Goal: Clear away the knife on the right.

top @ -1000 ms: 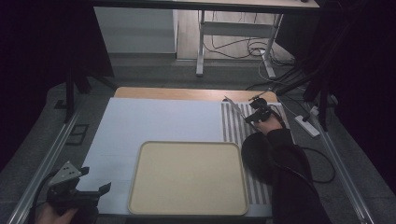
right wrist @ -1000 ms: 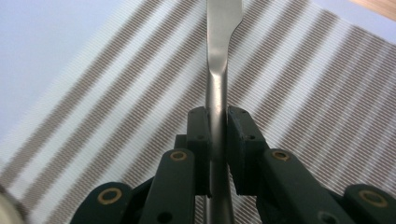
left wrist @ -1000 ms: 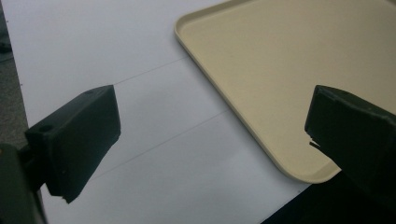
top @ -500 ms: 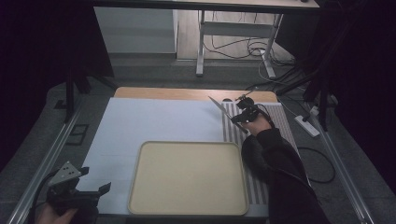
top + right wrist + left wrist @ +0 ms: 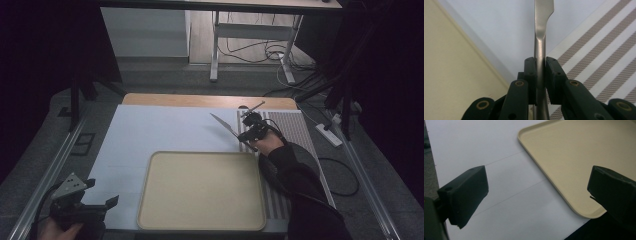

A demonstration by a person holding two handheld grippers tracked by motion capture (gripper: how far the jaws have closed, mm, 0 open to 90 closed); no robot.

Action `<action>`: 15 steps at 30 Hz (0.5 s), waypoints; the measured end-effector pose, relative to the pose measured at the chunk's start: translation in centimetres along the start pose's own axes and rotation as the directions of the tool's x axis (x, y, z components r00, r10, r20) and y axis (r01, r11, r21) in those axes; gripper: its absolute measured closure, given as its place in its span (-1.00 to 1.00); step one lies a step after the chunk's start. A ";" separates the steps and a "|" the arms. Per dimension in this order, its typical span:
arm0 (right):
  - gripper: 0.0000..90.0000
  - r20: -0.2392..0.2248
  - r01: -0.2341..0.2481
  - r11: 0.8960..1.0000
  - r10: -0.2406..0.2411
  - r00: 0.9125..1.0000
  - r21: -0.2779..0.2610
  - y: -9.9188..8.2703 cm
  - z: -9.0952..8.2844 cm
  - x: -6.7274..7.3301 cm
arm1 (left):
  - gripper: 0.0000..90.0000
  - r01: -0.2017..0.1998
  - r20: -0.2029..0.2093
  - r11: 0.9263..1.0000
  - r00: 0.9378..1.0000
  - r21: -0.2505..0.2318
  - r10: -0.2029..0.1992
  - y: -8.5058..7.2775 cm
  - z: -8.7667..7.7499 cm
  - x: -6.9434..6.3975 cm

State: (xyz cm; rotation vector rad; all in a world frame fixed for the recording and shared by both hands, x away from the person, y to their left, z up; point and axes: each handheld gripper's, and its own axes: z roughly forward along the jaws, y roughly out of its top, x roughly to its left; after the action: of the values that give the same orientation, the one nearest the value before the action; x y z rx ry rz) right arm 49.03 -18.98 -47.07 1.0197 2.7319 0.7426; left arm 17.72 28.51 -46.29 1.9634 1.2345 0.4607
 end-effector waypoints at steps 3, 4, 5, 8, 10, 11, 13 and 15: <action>0.78 -0.002 0.014 1.000 -0.014 1.000 0.007 -0.2 -0.1 1.0 | -0.93 -0.001 0.000 1.000 1.000 0.000 0.001 0.0 0.0 0.0; 0.78 -0.004 0.019 1.000 -0.019 1.000 0.007 -0.3 -0.2 1.4 | -0.93 0.000 0.000 1.000 1.000 -0.001 0.000 0.0 0.0 0.0; 0.78 -0.004 0.019 1.000 -0.019 1.000 0.007 -0.3 -0.2 1.4 | -0.93 0.000 0.000 1.000 1.000 -0.001 0.000 0.0 0.0 0.0; 0.78 -0.010 0.034 0.999 -0.034 0.999 0.010 -0.7 -0.4 2.5 | -0.93 0.002 0.001 1.000 1.000 -0.002 -0.002 0.0 0.0 0.0; 0.78 -0.014 0.052 0.999 -0.051 0.999 0.014 -1.3 -0.7 3.5 | -0.93 0.001 0.000 1.000 1.000 -0.002 -0.001 0.0 0.0 0.0; 0.78 -0.017 0.055 0.998 -0.054 0.998 0.014 -1.6 -0.8 3.9 | -0.93 0.001 0.000 1.000 1.000 -0.001 -0.001 0.0 0.0 0.0; 0.78 -0.023 0.064 0.998 -0.064 0.998 0.019 -2.0 -1.0 4.6 | -0.93 0.000 0.000 1.000 1.000 -0.001 0.000 0.0 0.0 0.0; 0.78 -0.023 0.070 0.997 -0.070 0.997 0.021 -2.2 -1.1 5.0 | -0.93 0.000 0.000 1.000 1.000 -0.001 0.000 0.0 0.0 0.0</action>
State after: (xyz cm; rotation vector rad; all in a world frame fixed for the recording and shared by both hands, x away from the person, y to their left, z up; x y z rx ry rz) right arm 43.62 -17.67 -47.00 0.9200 2.7846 0.7182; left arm 17.74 28.50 -46.29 1.9625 1.2341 0.4610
